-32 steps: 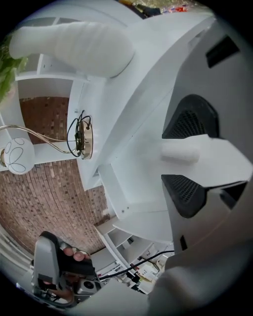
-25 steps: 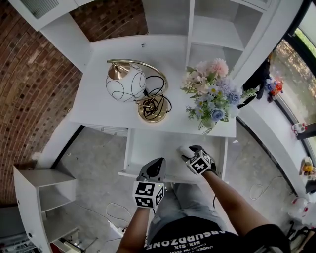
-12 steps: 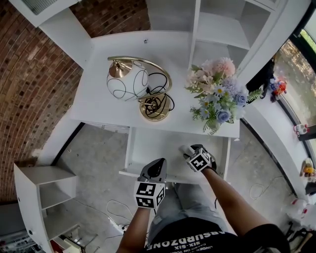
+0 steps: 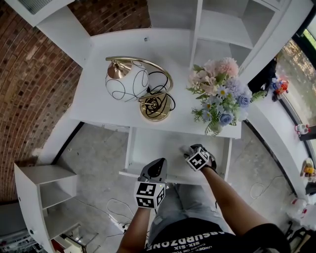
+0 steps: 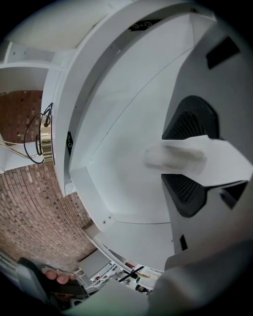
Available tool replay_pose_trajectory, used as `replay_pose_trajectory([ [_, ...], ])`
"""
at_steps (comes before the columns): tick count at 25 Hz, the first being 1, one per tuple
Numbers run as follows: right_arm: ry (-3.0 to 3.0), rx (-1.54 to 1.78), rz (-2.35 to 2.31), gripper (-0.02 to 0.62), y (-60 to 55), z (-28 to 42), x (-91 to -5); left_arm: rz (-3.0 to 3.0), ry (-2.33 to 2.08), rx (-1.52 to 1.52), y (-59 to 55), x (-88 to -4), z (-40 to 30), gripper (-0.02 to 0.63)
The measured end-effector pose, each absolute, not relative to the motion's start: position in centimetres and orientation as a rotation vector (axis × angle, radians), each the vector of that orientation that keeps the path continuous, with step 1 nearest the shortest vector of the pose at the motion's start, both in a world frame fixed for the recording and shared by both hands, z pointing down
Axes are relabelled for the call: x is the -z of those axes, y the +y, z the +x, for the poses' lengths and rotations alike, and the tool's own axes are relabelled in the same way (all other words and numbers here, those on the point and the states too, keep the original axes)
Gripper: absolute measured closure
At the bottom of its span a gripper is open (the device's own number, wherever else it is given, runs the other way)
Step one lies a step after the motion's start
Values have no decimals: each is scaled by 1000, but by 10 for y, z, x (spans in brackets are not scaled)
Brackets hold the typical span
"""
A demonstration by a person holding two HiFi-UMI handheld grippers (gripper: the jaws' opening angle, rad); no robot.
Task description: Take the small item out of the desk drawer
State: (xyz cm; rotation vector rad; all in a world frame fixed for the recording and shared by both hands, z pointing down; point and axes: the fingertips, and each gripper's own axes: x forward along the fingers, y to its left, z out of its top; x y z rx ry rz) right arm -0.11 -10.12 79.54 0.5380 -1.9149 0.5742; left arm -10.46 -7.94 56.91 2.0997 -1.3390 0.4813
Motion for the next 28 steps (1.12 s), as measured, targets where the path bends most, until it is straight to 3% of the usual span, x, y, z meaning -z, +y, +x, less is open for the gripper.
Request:
replay_pose_trajectory([
  [14,-1890,-528,495,453,-99,-2,-801,2089,-1345,-486,-83,-573,-108,600],
  [28,-1894,-497,488,460,-94,0,-789,2101,-1348,-473,-81,-568,-105,600],
])
